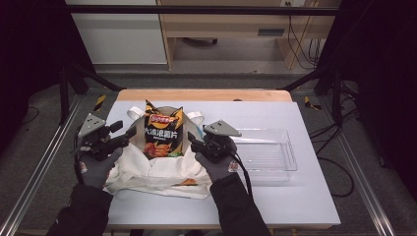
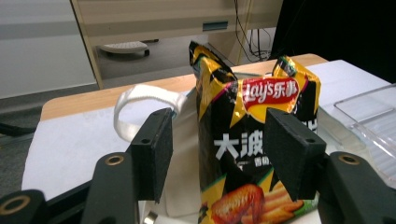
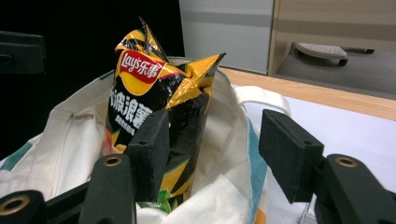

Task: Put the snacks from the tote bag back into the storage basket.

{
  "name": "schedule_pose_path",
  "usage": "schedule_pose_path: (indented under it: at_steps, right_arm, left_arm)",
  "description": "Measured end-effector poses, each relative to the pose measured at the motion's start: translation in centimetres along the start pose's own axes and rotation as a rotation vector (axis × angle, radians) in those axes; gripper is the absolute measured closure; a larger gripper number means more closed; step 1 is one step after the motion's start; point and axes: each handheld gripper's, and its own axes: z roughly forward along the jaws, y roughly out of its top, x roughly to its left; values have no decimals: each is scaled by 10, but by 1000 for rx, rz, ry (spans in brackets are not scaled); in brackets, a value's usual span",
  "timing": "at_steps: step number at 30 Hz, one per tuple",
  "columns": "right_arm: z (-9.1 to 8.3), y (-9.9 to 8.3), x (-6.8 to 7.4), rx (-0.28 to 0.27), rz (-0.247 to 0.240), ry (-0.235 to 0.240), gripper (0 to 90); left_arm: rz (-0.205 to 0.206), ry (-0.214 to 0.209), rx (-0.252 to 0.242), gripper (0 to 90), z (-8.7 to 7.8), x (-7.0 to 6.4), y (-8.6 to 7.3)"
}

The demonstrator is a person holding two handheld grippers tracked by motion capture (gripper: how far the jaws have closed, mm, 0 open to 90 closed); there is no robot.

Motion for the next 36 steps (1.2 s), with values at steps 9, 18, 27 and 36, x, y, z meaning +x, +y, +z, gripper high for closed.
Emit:
schedule_pose_path:
  at_steps: [9,18,27,36]
  right_arm:
    - [12,10,1,5,12,8,442]
    - [31,20,5,11,1,-2,477]
    - [30,21,1,24,-4,-23,487]
    - [25,21,-1,20,-14,-22,488]
  left_arm:
    - [-18,-10,-7,431,15,4,14]
    - [-12,-3,3,485,39,2,30]
    - [0,15,41,584,65,-1,36]
    - [-13,-31,93,758,77,4,31]
